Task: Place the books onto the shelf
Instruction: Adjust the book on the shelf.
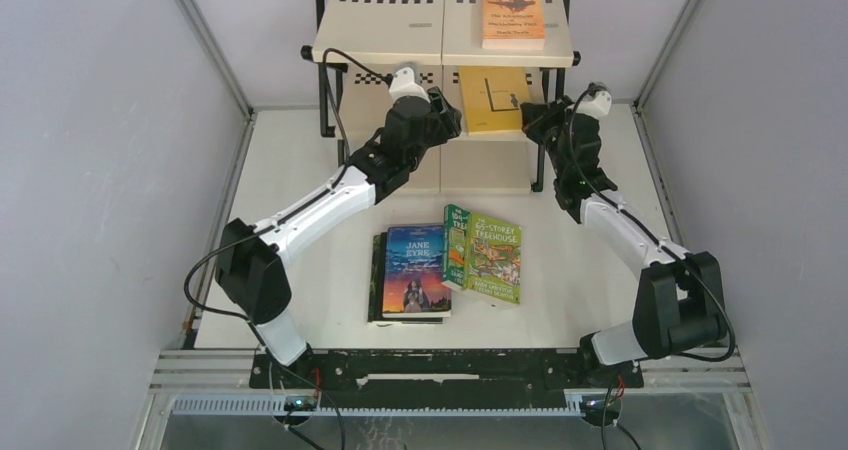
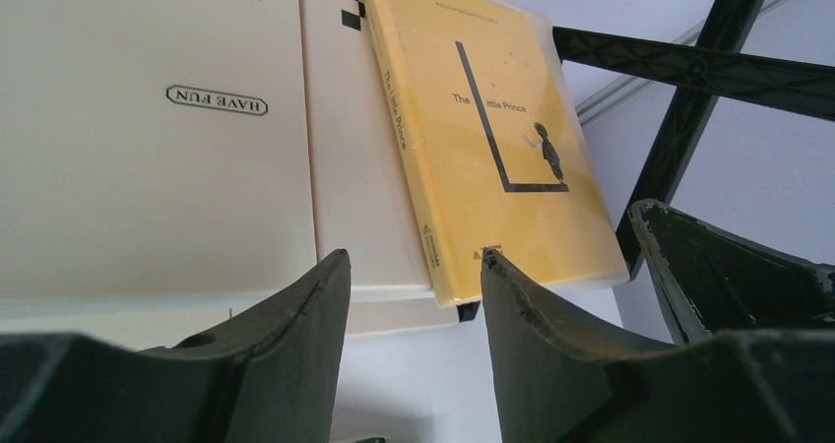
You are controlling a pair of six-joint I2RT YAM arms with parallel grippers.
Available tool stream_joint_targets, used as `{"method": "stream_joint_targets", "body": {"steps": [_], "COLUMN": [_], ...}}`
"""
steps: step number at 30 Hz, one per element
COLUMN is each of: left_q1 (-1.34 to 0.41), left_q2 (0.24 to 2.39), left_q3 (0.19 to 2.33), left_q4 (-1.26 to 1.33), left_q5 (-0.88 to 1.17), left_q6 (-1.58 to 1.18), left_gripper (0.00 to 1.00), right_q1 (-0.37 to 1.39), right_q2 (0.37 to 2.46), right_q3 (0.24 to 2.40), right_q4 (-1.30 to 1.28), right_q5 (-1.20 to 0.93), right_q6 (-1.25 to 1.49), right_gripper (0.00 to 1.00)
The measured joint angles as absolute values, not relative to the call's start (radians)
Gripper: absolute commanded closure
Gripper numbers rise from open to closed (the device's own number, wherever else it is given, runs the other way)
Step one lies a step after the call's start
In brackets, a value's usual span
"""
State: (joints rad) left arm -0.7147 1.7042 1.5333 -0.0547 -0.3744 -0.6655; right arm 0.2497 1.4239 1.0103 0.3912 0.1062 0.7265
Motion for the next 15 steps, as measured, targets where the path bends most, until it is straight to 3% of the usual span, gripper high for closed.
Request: {"method": "stream_joint_targets", "body": {"steps": [15], "left_q1": [-0.68], "left_q2": [1.8], "left_q3": [1.571], "left_q4": [0.006], "left_q5": [-0.385], "left_q6": [-0.575], "left_gripper": [0.44], "right_q1": [0.252], "right_q2": [1.478], "right_q3": [1.053], "right_q4": [0.397], "right_q5": [0.221], "right_q6": [0.667], "right_gripper": [1.0]}}
